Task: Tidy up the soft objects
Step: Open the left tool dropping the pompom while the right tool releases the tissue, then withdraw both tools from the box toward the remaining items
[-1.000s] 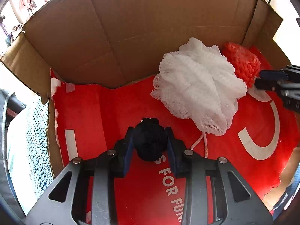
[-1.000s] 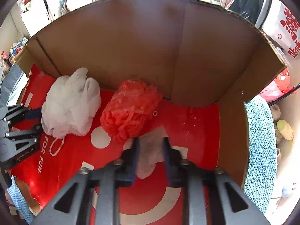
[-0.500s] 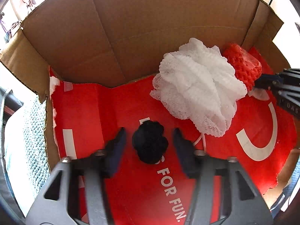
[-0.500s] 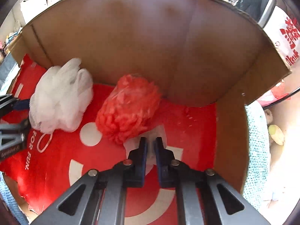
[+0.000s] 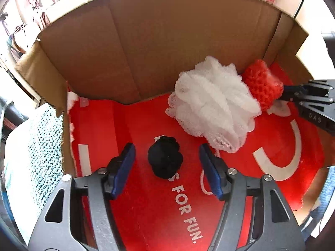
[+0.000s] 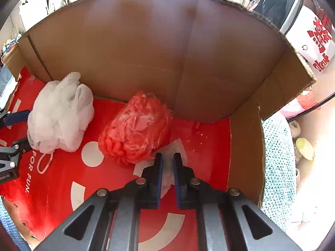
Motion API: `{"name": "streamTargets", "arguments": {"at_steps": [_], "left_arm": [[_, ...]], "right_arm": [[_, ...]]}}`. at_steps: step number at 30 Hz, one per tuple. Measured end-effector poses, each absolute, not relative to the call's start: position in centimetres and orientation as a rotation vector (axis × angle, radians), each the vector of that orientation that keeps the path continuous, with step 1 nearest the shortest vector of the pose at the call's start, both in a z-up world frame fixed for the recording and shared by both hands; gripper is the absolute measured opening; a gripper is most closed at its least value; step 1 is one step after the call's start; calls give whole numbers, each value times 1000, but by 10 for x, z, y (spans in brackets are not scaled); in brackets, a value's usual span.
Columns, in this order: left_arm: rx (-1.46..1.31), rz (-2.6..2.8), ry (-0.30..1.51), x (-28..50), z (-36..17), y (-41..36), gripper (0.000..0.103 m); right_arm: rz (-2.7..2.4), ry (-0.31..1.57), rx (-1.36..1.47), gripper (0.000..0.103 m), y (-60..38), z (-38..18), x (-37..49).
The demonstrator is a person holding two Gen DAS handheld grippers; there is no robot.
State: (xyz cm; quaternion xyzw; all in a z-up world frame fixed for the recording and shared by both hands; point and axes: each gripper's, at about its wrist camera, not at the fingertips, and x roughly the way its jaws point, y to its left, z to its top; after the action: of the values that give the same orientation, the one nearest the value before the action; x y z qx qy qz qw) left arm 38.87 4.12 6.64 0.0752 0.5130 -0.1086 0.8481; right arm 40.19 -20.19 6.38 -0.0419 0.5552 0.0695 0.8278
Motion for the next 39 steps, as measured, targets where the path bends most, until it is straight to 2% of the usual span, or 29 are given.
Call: {"name": "streamTargets", "arguments": {"at_steps": [2, 6, 9, 11, 14, 17, 20, 25, 31, 39], "left_arm": [[141, -231, 1065, 383, 80, 38, 65], [108, -240, 1012, 364, 98, 42, 69], [74, -250, 958, 344, 116, 45, 71], [52, -255, 911, 326, 127, 45, 75], [37, -259, 821, 294, 146, 49, 77], [11, -276, 739, 260, 162, 53, 86], [4, -280, 642, 228, 178, 55, 88], [3, -266, 494, 170, 194, 35, 94], [-7, -233, 367, 108, 197, 29, 98], [-12, -154, 273, 52, 182, 27, 100]], "right_arm": [[141, 1167, -82, 23, -197, 71, 396], [144, 1130, -77, 32, -195, 90, 384], [148, 1079, -63, 43, -197, 111, 368], [162, 1035, -44, 55, -198, 129, 353], [170, 952, -37, 69, -197, 157, 326], [175, 863, -45, 78, -195, 183, 294], [171, 765, -64, 89, -195, 203, 262], [173, 609, -60, 103, -195, 224, 200], [150, 476, -41, 103, -192, 226, 127], [109, 403, -22, 103, -189, 203, 59]]}}
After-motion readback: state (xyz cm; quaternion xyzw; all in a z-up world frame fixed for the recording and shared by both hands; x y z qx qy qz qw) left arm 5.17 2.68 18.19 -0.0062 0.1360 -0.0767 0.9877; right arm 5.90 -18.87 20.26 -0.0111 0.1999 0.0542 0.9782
